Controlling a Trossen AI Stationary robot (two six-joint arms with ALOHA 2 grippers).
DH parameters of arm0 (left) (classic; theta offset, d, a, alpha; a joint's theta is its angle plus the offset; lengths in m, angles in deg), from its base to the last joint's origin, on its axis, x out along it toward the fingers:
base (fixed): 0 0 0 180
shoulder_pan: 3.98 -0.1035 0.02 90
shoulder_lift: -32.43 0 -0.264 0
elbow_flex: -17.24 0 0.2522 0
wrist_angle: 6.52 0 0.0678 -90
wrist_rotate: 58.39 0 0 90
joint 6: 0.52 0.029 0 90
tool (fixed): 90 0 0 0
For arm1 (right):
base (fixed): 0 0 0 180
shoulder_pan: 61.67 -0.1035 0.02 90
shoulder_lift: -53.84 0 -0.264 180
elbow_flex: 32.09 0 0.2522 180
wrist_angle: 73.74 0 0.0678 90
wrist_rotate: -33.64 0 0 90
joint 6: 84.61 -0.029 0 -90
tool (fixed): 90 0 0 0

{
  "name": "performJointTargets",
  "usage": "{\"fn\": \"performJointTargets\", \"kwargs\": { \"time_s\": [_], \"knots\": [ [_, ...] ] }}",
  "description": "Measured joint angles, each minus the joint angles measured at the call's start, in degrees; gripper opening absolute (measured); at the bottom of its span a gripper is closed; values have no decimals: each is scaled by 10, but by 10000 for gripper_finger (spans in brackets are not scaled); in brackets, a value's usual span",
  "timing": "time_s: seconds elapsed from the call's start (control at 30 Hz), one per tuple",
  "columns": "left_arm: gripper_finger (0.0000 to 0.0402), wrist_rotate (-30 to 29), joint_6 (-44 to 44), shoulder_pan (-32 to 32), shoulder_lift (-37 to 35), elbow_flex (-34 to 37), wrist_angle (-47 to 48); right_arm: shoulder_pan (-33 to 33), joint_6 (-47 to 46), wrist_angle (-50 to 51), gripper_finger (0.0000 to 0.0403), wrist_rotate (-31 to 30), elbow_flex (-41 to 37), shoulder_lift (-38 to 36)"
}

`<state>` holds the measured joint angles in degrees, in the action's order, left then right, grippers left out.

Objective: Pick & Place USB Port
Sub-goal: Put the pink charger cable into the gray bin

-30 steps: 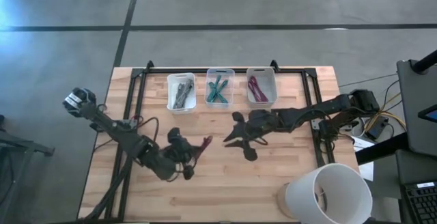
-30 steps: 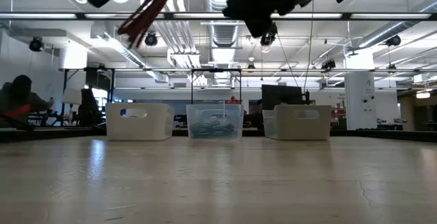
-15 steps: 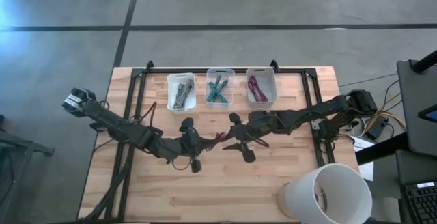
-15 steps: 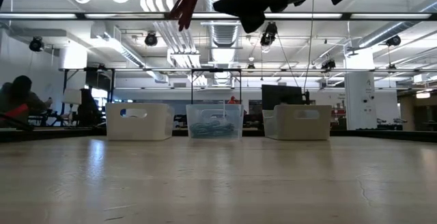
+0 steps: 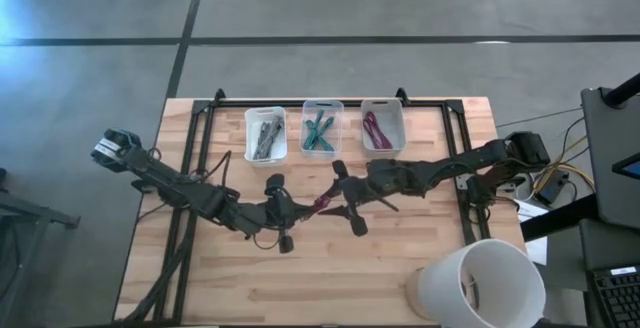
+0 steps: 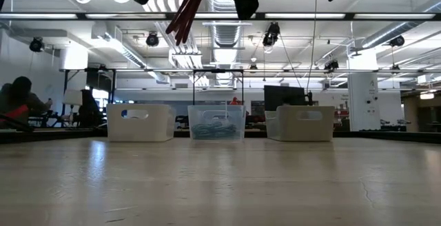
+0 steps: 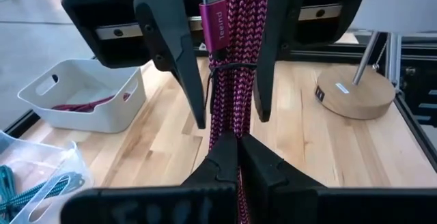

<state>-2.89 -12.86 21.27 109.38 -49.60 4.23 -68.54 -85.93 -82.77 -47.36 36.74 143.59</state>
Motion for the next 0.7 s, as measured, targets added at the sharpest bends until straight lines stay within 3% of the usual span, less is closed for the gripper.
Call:
{"fn": "performJointTargets", "kwargs": {
  "time_s": [0.37, 0.7],
  "knots": [
    [3, -19, 12, -7, 0, 1, -20, 1, 2, -4, 121, -3, 0, 0],
    [3, -21, 11, -12, 0, 1, -25, 1, 2, -3, 63, -4, 0, -1]
  ]
}}
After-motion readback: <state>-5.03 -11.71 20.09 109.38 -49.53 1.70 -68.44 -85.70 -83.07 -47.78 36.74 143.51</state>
